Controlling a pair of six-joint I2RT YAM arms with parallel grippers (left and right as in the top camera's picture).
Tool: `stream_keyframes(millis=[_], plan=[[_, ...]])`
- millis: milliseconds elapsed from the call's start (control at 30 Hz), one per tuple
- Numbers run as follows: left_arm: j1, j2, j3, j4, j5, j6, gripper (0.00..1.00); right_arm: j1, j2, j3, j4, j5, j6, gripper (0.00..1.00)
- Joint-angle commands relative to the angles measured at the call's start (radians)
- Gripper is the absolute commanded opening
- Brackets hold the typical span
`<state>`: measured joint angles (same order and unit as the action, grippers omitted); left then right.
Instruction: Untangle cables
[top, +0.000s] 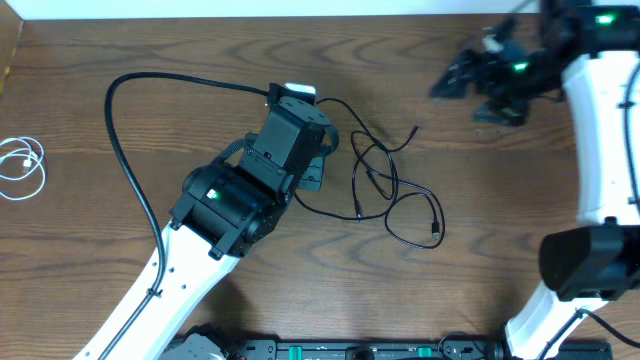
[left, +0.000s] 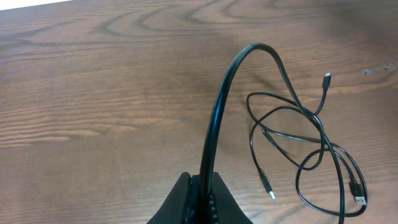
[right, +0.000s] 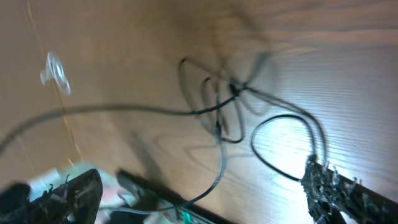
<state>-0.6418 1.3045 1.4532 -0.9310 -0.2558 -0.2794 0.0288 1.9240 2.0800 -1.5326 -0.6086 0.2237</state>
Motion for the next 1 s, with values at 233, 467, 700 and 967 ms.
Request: stream_keyframes(millis=[233, 467, 700, 967], plan=[[0.004, -0.005, 0.011, -0.011, 0.012, -0.013, 0.07, 0.299, 0.013, -0.008, 0.093, 0.370, -0.087, 0.99], [0.004, -0.005, 0.011, -0.014, 0.012, -0.013, 0.08, 0.391, 0.052, -0.119, 0.106, 0.472, -0.088, 0.91], [0.008, -0.005, 0.011, -0.014, -0.003, -0.013, 0.07, 0.389, 0.055, -0.285, 0.208, 0.438, -0.087, 0.50], [0.008, -0.005, 0.011, -0.010, -0.002, -0.013, 0.07, 0.389, 0.055, -0.406, 0.380, 0.437, -0.087, 0.11]])
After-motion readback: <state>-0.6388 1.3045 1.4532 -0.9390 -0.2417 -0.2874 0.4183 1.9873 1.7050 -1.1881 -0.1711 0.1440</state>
